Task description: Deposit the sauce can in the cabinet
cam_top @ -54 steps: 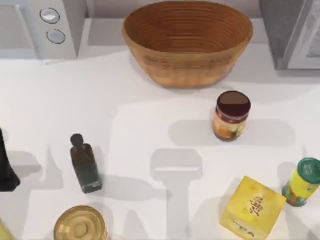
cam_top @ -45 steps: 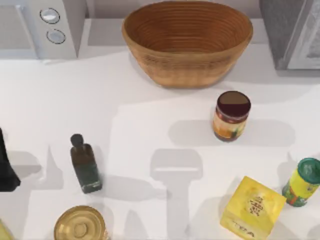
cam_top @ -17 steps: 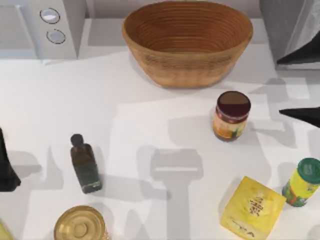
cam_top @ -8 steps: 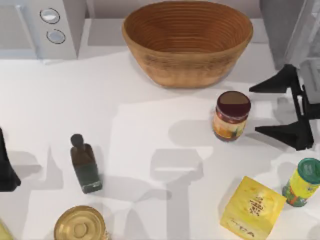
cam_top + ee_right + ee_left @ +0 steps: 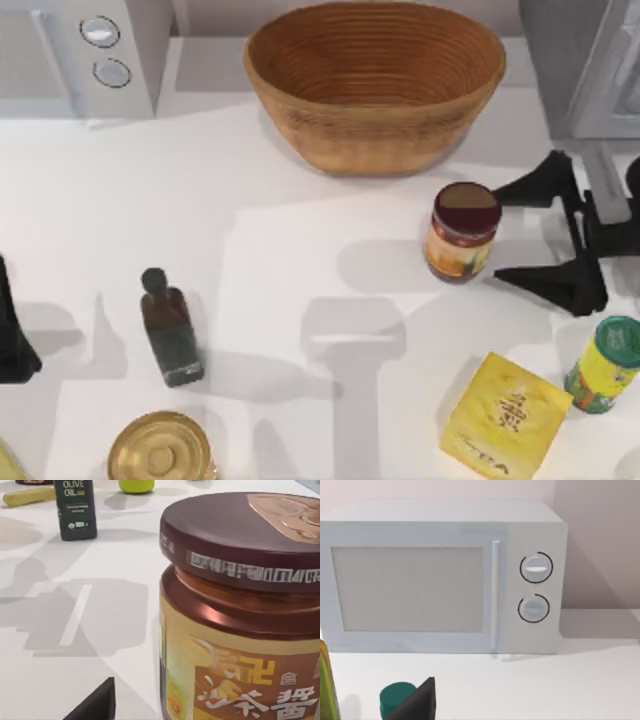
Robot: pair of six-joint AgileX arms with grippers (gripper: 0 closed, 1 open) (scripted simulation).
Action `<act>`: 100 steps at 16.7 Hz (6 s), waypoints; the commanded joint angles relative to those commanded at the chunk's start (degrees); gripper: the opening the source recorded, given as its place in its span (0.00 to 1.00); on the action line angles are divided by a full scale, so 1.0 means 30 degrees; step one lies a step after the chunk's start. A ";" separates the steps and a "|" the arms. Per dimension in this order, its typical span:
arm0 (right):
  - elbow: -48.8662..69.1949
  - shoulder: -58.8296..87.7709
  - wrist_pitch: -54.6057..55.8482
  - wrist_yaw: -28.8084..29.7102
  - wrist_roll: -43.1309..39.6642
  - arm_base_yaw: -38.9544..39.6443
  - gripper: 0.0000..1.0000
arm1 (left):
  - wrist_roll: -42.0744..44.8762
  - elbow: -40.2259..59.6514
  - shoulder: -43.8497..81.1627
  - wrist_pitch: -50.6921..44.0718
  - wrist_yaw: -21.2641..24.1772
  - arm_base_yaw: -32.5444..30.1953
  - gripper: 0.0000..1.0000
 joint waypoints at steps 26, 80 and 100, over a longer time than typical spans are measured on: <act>-0.6648 -0.1090 2.8319 0.1218 2.2925 0.2867 1.00 | 0.0000 0.0000 0.0000 0.0000 0.0000 0.0000 1.00; -0.7594 -1.1499 1.8106 0.3420 2.4729 0.2417 0.00 | 0.0000 0.0000 0.0000 0.0000 0.0000 0.0000 1.00; -2.3418 -4.2102 1.6563 2.3859 3.2055 0.1369 0.00 | 0.0000 0.0000 0.0000 0.0000 0.0000 0.0000 1.00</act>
